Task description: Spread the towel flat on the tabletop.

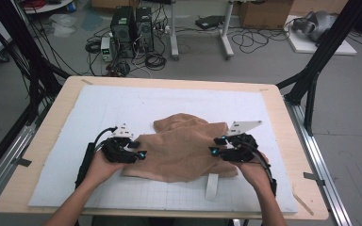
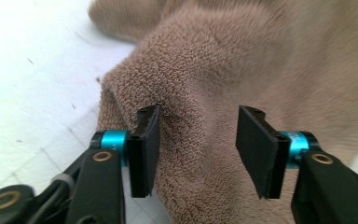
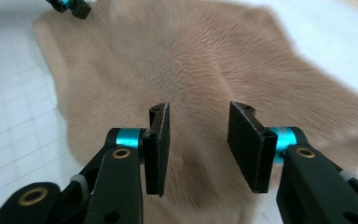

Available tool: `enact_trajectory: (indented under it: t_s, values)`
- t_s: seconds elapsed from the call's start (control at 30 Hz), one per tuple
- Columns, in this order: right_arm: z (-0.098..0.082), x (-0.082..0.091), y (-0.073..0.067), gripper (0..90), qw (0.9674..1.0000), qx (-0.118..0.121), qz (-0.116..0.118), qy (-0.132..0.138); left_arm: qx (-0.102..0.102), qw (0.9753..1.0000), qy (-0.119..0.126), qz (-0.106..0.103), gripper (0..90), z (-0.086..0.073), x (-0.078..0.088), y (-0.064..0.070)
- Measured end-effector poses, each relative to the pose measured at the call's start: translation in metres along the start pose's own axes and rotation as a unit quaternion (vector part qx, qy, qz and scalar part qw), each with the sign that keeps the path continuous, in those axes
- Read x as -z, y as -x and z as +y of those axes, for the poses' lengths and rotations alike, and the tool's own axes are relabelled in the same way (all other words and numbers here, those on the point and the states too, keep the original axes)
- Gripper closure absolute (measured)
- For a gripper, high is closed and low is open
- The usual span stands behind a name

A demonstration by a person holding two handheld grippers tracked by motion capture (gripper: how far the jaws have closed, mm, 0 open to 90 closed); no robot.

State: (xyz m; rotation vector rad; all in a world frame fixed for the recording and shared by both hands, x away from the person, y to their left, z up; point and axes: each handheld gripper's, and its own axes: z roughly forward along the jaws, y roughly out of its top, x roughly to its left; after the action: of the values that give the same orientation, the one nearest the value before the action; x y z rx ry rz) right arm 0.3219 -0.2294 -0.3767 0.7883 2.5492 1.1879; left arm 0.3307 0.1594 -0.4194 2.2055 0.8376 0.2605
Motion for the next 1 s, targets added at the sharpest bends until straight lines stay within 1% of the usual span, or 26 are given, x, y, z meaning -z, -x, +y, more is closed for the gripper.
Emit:
enact_trajectory:
  t_s: [0.03,0.07,0.1,0.13,0.17,0.2,0.23,0.27,0.3,0.33,0.47,0.5,0.53,0.63,0.7,0.77,0.8,0.87,0.9,0.93,1.0]
  values:
    - [0.001,-0.02,0.0,61.8,0.9997,0.001,-0.001,-0.024,-0.008,0.9999,-0.011,0.009,58.6,0.0,-0.004,0.001]
    - [0.001,-0.02,0.0,61.8,0.9997,0.001,-0.001,-0.024,-0.014,0.9996,-0.02,0.016,58.6,-0.001,-0.008,0.001]
    - [0.002,-0.029,0.001,63.5,0.9995,0.0,0.001,-0.033,-0.019,0.9994,-0.022,0.021,61.8,-0.001,-0.009,0.001]
    - [0.002,-0.037,0.001,66.2,0.9989,0.001,-0.001,-0.046,-0.02,0.9992,-0.02,0.027,67.8,-0.001,-0.009,0.001]
    - [0.003,-0.045,0.003,71.9,0.9984,0.0,0.001,-0.057,-0.015,0.9995,-0.019,0.023,72.4,-0.001,-0.009,-0.001]
    - [0.003,-0.05,0.004,76.5,0.9981,0.0,0.007,-0.061,-0.01,0.9996,-0.018,0.019,75.5,-0.001,-0.008,-0.003]
    - [0.003,-0.055,0.006,83.0,0.9977,0.001,0.013,-0.066,-0.008,0.9997,-0.018,0.017,80.8,-0.001,-0.006,-0.004]
    - [0.003,-0.055,0.006,83.0,0.9977,0.001,0.013,-0.066,-0.01,0.9997,-0.016,0.019,80.8,-0.002,-0.005,-0.005]
    - [0.004,-0.055,0.006,84.0,0.9979,-0.001,0.018,-0.063,-0.01,0.9996,-0.014,0.02,81.6,-0.002,-0.003,-0.004]
    - [0.004,-0.053,0.006,84.4,0.9979,-0.002,0.022,-0.06,-0.016,0.9996,-0.015,0.02,82.1,-0.002,-0.001,-0.003]
    - [0.005,-0.036,0.002,85.0,0.9989,0.003,0.028,-0.038,-0.023,0.9994,0.008,0.026,82.5,-0.006,0.012,0.002]
    - [0.006,-0.031,0.0,84.9,0.999,0.008,0.029,-0.032,-0.023,0.9992,0.015,0.029,82.5,-0.007,0.017,0.004]
    - [0.007,-0.026,-0.003,84.9,0.9989,0.012,0.035,-0.028,-0.027,0.9989,0.021,0.031,82.5,-0.008,0.022,0.007]
    - [0.013,-0.011,-0.015,84.9,0.9985,0.031,0.04,-0.019,-0.037,0.9983,0.035,0.028,82.6,-0.009,0.036,0.015]
    - [0.016,-0.001,-0.023,84.9,0.9982,0.042,0.041,-0.012,-0.035,0.998,0.047,0.022,82.6,-0.008,0.046,0.02]
    - [0.02,0.009,-0.028,84.8,0.9976,0.052,0.044,-0.005,-0.039,0.9976,0.056,0.015,82.6,-0.006,0.056,0.023]
    - [0.022,0.014,-0.031,84.8,0.9976,0.055,0.042,-0.001,-0.042,0.9971,0.062,0.014,82.6,-0.004,0.06,0.025]
    - [0.027,0.02,-0.032,84.8,0.9976,0.057,0.038,0.009,-0.046,0.9962,0.07,0.023,82.5,-0.001,0.064,0.026]
    - [0.029,0.02,-0.031,84.8,0.9977,0.057,0.034,0.011,-0.043,0.996,0.073,0.027,82.5,0.001,0.064,0.024]
    - [0.031,0.018,-0.028,84.8,0.998,0.055,0.032,0.009,-0.041,0.9957,0.075,0.034,82.5,0.003,0.062,0.022]
    - [0.035,0.008,-0.02,84.8,0.9986,0.047,0.024,0.006,-0.034,0.9955,0.07,0.055,82.6,0.005,0.053,0.016]
